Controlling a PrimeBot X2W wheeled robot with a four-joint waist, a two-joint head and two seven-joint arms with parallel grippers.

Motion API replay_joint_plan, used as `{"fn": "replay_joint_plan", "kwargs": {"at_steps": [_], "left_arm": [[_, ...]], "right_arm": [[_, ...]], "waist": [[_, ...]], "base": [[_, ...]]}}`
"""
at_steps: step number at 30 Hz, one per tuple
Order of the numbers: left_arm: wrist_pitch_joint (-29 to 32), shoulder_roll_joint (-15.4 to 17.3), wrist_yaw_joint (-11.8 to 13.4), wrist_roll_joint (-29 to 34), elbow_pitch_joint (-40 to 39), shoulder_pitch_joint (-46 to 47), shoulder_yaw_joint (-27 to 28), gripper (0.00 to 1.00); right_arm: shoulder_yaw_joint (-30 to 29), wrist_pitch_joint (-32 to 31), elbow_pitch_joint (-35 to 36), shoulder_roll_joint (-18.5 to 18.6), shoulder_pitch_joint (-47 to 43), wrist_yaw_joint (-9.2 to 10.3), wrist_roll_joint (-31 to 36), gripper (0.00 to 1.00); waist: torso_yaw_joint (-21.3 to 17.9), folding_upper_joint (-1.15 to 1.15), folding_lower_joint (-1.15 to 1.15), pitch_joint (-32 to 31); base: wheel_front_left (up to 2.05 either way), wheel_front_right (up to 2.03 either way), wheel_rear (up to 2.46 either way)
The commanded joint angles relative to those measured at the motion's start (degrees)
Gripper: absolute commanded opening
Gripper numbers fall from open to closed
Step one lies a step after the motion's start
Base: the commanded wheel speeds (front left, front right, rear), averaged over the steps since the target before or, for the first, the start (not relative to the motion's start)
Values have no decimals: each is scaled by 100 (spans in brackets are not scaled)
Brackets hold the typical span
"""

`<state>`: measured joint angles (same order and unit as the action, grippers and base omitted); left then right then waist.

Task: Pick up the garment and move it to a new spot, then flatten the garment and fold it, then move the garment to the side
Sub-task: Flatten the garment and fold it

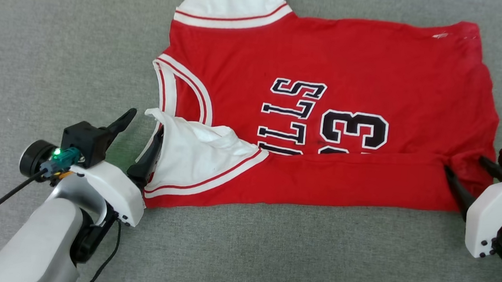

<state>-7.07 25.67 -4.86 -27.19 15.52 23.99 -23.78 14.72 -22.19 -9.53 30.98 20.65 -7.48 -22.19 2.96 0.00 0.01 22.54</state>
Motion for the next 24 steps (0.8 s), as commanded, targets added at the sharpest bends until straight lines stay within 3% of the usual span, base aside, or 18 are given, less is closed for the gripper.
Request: {"fn": "replay_joint_plan", "kwargs": {"at_steps": [1,5,13,24], "left_arm": [[-28,-17,30,-45,27,-54,24,100],[-59,-72,179,-230,-20,-301,157,100],[225,-54,719,-542,-734,-1187,365,100],[1211,172,1112,-600,-1584,-1935,99,100]], "right_arm": [[28,20,-30,-40,-44,-2,17,100],[-114,68,-64,-175,-150,0,32,100],[-517,-145,163,-527,-682,0,60,100],[-1068,-210,974,-1016,-1271,1,626,100]], "waist": [[-17,0,-1,-96],[-48,0,-1,-371],[-143,0,-1,-807],[-279,0,-1,-619]], "base": [[0,0,0],[0,0,0],[0,0,0],[0,0,0]]}}
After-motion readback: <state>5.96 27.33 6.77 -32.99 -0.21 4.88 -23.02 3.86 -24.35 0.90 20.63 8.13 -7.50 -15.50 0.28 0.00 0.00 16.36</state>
